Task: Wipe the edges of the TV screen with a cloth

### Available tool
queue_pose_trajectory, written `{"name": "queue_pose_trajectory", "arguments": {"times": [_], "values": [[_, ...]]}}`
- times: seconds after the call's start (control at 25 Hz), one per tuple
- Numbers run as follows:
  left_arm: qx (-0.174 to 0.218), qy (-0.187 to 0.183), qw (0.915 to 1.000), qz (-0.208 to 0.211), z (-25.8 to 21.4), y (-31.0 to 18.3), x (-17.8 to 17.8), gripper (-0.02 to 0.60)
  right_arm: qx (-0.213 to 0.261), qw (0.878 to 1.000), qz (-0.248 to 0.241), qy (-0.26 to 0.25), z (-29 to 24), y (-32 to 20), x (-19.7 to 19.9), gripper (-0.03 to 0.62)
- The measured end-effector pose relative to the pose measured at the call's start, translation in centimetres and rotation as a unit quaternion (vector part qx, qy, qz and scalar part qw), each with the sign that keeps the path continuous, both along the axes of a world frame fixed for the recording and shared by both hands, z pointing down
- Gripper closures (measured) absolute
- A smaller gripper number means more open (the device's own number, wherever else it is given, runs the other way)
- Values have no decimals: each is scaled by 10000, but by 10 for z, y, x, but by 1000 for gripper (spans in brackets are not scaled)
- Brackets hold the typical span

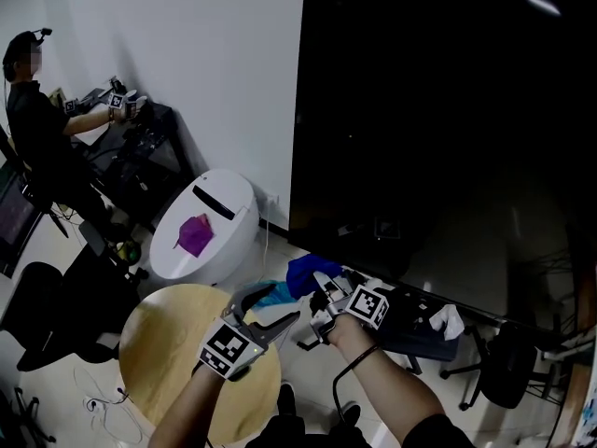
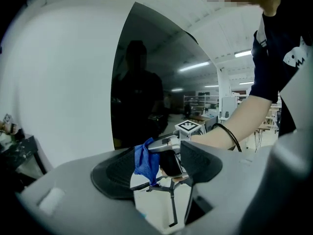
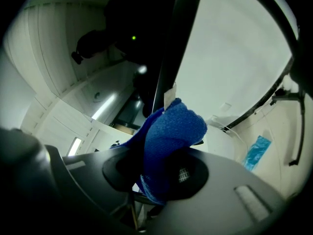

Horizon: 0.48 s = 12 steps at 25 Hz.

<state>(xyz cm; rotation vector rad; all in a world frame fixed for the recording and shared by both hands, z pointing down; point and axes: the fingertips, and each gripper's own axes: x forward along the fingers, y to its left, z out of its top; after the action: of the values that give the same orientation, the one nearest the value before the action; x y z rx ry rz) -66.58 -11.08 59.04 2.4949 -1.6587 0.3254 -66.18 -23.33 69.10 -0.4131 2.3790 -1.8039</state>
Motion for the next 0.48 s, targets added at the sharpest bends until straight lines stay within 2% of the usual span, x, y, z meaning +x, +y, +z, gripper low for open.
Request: {"name": "queue_pose_trajectory", "arguments": {"times": [0.12, 0.24, 0.36, 0.48], "values": [[-119, -466, 9988, 108, 9, -2, -6, 295, 31, 9998, -179, -11, -2, 8, -23, 473], [-328, -1091, 9932, 249, 22, -5, -13, 260, 51, 9994, -335, 20, -3, 16, -42, 473], [-522, -1818, 9811, 406, 35, -8, -15, 235, 126, 9983, -546, 131, -4, 27, -53, 473], [-732, -2321, 9678, 648, 51, -11, -15, 232, 310, 9958, -835, 227, -9, 44, -61, 473]]}}
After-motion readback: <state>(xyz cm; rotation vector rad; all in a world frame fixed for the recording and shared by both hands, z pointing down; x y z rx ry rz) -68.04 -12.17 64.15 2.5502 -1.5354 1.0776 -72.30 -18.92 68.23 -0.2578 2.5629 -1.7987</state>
